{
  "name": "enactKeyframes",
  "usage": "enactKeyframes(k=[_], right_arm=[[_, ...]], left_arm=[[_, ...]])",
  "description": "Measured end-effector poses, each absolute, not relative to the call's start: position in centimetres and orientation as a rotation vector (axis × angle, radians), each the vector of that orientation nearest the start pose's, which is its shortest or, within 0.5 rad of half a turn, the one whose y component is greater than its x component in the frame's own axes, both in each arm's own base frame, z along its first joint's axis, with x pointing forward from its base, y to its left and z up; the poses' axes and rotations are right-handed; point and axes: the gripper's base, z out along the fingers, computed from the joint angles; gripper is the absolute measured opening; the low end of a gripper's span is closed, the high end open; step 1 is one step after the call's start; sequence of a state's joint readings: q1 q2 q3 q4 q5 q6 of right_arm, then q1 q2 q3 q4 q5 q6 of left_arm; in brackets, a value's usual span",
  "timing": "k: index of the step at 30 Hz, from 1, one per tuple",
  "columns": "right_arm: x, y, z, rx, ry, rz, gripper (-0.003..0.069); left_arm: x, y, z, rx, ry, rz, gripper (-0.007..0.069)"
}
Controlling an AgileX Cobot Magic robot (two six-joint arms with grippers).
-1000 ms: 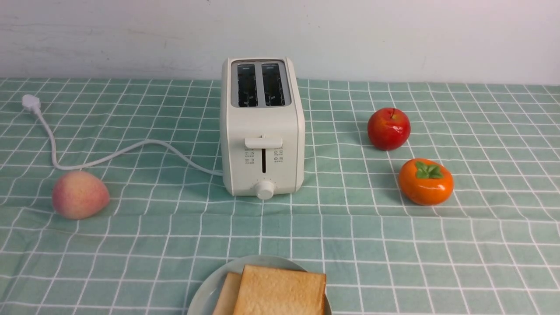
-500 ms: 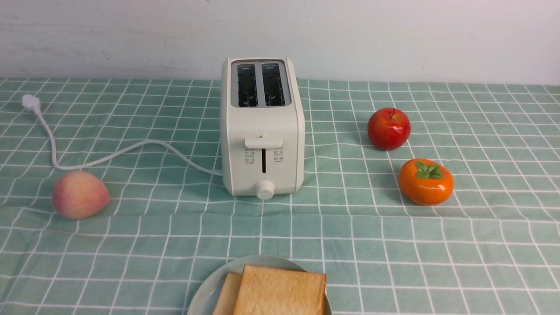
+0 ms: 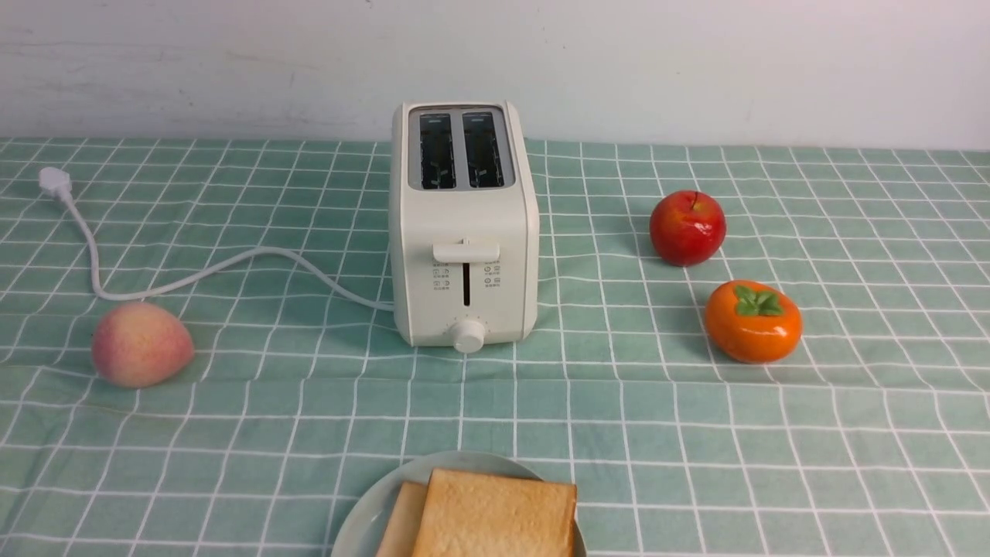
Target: Take toasted bread from bread machine on blue coffee table place on plate.
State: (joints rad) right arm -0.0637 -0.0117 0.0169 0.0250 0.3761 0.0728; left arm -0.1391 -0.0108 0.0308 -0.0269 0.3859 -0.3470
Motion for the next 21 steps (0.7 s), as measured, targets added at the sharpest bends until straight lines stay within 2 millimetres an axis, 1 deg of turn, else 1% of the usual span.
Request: enactKeyframes(k=[21], right_arm=[[5.23,-0.25,17.43,0.142,1.859,0.031,0.0237]], left_arm=[[5.17,-0.82,16.87,-0.214,1.893,-0.358,0.0162]])
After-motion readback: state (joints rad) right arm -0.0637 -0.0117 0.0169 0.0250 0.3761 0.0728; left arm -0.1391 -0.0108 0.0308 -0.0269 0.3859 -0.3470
